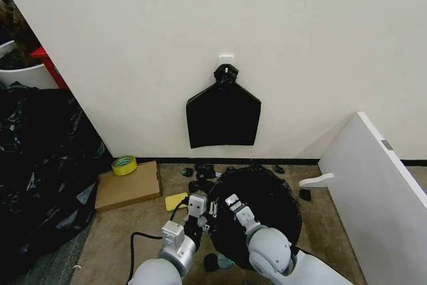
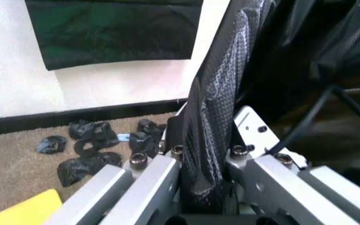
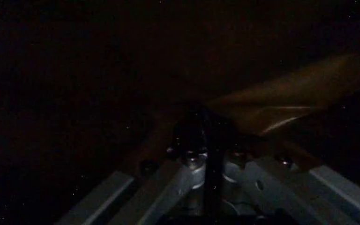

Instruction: Place the garbage bag over the trash bin.

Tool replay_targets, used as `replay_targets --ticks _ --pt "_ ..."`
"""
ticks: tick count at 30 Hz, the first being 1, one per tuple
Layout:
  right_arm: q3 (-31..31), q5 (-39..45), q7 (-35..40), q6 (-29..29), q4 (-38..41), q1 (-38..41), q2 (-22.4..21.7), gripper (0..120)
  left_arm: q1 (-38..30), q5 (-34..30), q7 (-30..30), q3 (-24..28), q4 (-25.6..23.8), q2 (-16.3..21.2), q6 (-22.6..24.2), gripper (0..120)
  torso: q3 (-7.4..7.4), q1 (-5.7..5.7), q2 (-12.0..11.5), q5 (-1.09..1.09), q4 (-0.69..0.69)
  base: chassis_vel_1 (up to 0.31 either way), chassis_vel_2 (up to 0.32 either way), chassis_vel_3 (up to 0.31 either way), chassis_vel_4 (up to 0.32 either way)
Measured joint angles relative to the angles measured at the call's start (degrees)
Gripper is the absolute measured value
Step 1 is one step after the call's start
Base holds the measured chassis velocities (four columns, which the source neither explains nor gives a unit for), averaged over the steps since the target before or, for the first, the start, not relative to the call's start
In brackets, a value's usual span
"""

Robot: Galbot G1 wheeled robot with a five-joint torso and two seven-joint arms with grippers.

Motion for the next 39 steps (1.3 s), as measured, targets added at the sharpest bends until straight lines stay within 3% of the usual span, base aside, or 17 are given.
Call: replay_targets --ticks 8,13,18,26,28,33,39 --pt "1.03 1.01 0.4 -1.21 2.69 -0.64 -0.99 0 -1.0 -2.2 -1.21 -0.59 2.08 -1.03 1.08 2 0.0 0.0 0.0 0.0 0.0 0.0 0.0 0.0 0.0" --pt "3.0 3.75 -0.01 -1.44 5.51 -2.53 -2.47 12 -2.24 -4.63 -2.43 -1.09 4.14 -1.77 2.07 2 0.0 0.0 0.0 0.0 -0.01 0.0 0.0 0.0 0.0" --pt "6.93 4.82 -1.01 -1.32 9.74 -6.59 -4.44 34 -3.8 -7.76 -3.77 -2.27 7.3 -3.04 3.15 2 0.0 0.0 0.0 0.01 -0.01 0.0 0.0 0.0 0.0" --pt "11.07 7.32 -1.02 -0.23 19.09 -12.51 -8.3 65 -6.51 -20.12 -8.03 -5.02 11.96 -6.72 5.63 2 0.0 0.0 0.0 0.01 -0.03 0.0 0.0 0.0 0.0" --pt "11.42 8.12 -0.98 -0.25 20.11 -12.51 -8.79 68 -6.65 -21.41 -8.91 -5.82 12.09 -7.46 5.98 2 0.0 0.0 0.0 -0.01 -0.01 0.0 0.0 0.0 0.0" --pt "14.23 10.83 -1.12 0.35 24.26 -13.34 -11.36 89 -7.28 -28.22 -15.55 -9.52 11.28 -9.53 9.28 2 0.0 0.0 0.0 0.0 -0.03 0.0 0.0 0.0 0.0" --pt "16.65 11.3 -2.03 1.01 26.03 -15.35 -12.2 100 -6.58 -31.96 -20.52 -10.62 11.75 -9.73 11.57 2 0.0 0.0 0.0 -0.01 0.0 0.0 0.0 0.0 0.0"
